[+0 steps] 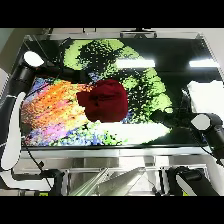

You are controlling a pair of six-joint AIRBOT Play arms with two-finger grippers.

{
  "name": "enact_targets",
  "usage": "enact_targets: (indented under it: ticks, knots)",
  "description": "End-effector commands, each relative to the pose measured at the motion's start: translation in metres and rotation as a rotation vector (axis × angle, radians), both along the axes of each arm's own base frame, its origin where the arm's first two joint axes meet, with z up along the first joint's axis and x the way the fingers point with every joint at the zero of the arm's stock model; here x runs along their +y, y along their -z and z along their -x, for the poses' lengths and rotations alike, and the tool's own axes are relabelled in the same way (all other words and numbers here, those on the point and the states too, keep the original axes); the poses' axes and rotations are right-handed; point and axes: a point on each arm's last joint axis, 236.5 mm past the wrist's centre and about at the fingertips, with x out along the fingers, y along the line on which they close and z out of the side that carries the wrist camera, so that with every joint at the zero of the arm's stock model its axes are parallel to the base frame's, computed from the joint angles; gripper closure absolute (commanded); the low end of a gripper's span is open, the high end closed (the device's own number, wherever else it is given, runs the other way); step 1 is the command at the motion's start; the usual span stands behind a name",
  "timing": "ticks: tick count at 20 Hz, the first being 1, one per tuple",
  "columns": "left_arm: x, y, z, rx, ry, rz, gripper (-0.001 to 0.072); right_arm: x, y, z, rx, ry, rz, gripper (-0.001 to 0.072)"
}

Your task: Fold the shirts.

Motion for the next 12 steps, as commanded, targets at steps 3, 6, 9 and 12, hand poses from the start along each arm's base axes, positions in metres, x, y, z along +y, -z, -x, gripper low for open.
enact_targets:
  ticks: [3, 6, 9, 12]
  knots:
    - [0.075, 0.036, 0.000, 0.127, -0.142, -0.136, 0.0361, 0.009, 0.005, -0.014, -0.060, -0.100, 0.000, 0.0196]
    - [0.088, 0.096, 0.021, 0.254, -0.182, -0.152, 0.0361, 0.037, 0.017, -0.038, -0.106, -0.166, -0.095, 0.0194]
    - [0.102, 0.141, 0.011, 0.237, -0.291, -0.153, 0.0361, 0.066, 0.030, -0.068, -0.164, -0.219, -0.218, 0.0194]
    - [0.112, 0.174, 0.000, 0.251, -0.346, -0.161, 0.0361, 0.092, 0.042, -0.096, -0.198, -0.242, -0.336, 0.0193]
